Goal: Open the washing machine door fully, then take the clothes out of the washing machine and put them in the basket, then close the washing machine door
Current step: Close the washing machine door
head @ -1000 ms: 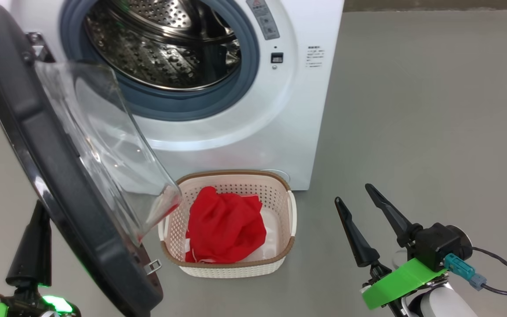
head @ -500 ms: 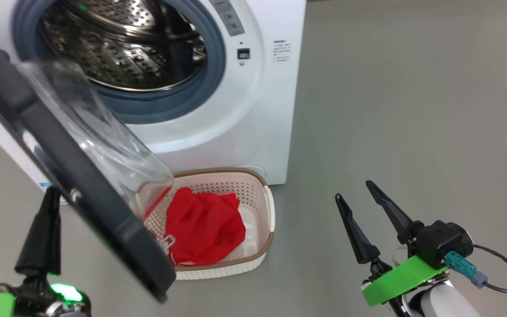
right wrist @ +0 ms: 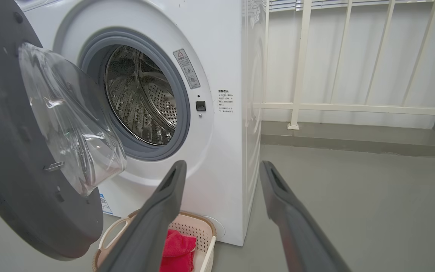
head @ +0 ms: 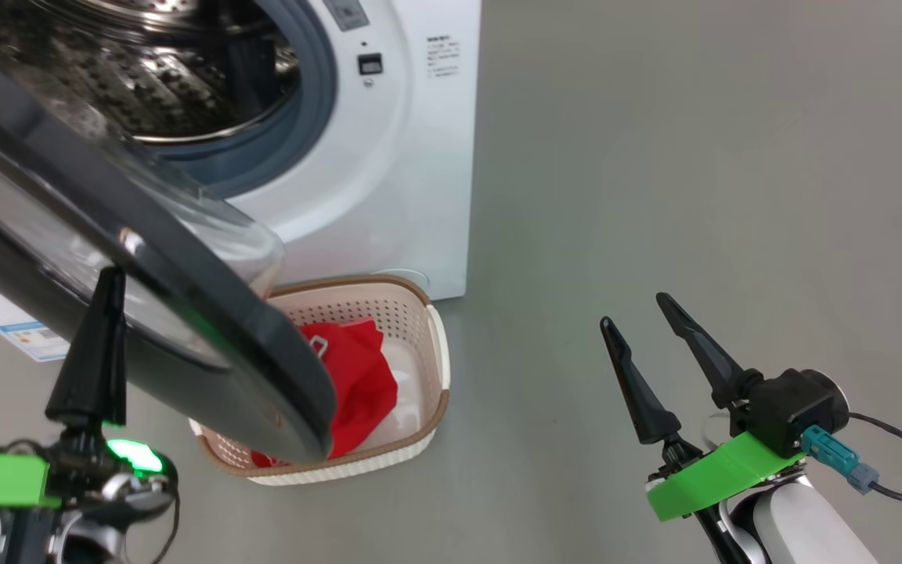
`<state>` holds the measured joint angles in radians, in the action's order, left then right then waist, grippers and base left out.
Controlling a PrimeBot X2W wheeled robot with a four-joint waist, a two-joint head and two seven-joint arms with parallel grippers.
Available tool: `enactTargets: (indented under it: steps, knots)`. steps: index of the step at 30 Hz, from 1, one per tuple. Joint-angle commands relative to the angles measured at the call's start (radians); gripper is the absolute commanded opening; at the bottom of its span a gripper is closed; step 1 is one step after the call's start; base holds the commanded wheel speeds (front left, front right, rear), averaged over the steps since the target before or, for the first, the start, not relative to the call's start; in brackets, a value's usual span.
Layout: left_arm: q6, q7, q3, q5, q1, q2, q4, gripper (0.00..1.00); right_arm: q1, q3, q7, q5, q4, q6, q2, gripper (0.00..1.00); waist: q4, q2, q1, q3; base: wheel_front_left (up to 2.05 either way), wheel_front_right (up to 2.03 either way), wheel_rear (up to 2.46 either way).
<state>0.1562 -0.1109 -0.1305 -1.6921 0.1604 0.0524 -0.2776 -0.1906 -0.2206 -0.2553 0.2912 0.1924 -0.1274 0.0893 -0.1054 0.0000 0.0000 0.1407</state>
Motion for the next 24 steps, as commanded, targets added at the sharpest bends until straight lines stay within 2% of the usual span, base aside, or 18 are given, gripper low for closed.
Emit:
enactTargets:
  steps: [1, 24]
  knots:
    - [-0.015, 0.004, -0.02, 0.009, 0.047, 0.014, -0.018, 0.0, -0.032, -0.017, -0.006, 0.011, -0.027, -0.003, 0.002, 1.0, -0.016, 0.0, 0.0, 0.015, 0.0, 0.0, 0.0]
    - [-0.07, 0.061, 0.022, 0.092, 0.293, 0.021, 0.155, 0.0, -0.072, -0.012, -0.006, 0.018, -0.04, -0.003, -0.006, 1.0, -0.094, 0.0, 0.0, 0.1, 0.0, 0.0, 0.0]
